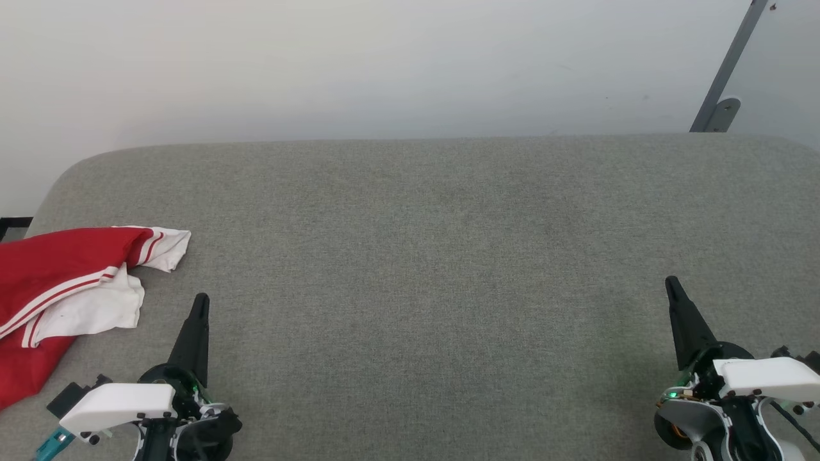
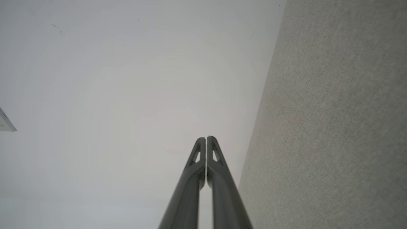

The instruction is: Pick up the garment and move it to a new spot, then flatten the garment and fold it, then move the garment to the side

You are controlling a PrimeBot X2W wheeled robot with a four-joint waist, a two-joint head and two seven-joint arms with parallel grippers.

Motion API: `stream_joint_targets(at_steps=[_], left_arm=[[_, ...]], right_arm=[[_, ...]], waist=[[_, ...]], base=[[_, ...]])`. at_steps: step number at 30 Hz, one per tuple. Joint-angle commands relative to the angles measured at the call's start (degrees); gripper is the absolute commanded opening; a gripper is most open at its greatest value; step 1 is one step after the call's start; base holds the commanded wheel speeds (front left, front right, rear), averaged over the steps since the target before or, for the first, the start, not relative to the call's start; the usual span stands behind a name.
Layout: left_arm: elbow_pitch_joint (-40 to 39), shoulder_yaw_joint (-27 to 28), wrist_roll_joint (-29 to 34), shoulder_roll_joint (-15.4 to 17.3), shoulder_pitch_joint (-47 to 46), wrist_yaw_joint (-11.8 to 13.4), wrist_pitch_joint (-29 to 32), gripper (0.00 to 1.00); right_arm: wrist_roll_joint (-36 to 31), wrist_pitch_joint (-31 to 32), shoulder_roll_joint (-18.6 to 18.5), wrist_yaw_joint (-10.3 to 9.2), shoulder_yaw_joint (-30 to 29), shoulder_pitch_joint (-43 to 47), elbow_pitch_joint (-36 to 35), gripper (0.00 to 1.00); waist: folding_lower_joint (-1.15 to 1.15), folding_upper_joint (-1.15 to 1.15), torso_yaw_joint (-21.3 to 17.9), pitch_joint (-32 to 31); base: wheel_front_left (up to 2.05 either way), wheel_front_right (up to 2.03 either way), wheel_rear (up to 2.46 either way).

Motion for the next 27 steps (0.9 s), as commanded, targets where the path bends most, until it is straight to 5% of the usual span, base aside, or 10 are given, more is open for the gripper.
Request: stream_joint_targets(at_steps=[1, 5, 6, 8, 9, 10, 20, 27], left_arm=[[0.0, 0.0, 0.1, 0.1, -0.8, 0.0, 0.1, 0.0], [0.0, 0.0, 0.1, 0.1, -0.8, 0.0, 0.1, 0.0], [0.2, 0.0, 0.0, 0.0, 0.1, 0.0, 0.0, 1.0], [1.1, 0.0, 0.0, -0.3, 0.8, 0.0, -0.1, 1.0], [1.7, 0.0, 0.1, -0.5, 1.3, 0.0, -0.1, 0.0], [2.3, -0.1, 0.1, -0.7, 1.8, 0.0, -0.1, 1.0], [3.5, -1.9, 5.4, 1.3, -0.9, 0.0, -3.2, 1.0], [3.2, -2.4, 14.7, 2.6, -1.8, 0.7, -5.1, 1.0]], right_arm=[[0.2, 0.0, 0.1, 0.0, 0.0, -0.2, 0.2, 0.0], [0.2, 0.0, 0.1, 0.0, 0.0, -0.2, 0.2, 0.0], [0.0, 0.0, 0.0, 0.0, 0.0, 0.1, 0.2, 1.0], [0.0, 0.0, 0.1, -0.01, 0.1, 0.7, 1.2, 1.0], [0.0, 0.0, 0.2, -0.02, 0.1, 1.3, 1.8, 0.0], [0.0, 0.0, 0.3, -0.02, 0.2, 1.9, 2.3, 1.0], [-3.3, -2.1, -1.5, -0.01, 1.2, -1.5, 3.6, 1.0], [-8.3, -4.6, -3.7, -0.01, 3.5, -3.2, 4.4, 1.0]], waist=[[0.0, 0.0, 0.0, 0.0], [0.0, 0.0, 0.0, 0.0], [0.0, 0.0, 0.0, 0.0], [0.0, 0.0, 0.0, 0.0], [0.0, 0.0, 0.0, 0.0], [0.0, 0.0, 0.0, 0.0], [0.0, 0.0, 0.1, 0.0], [0.0, 0.0, 0.3, 0.0]], base=[[0.0, 0.0, 0.0], [0.0, 0.0, 0.0], [0.0, 0.0, 0.0], [0.0, 0.0, 0.0], [0.0, 0.0, 0.0], [0.0, 0.0, 0.0], [0.0, 0.0, 0.0], [0.0, 0.0, 0.0]])
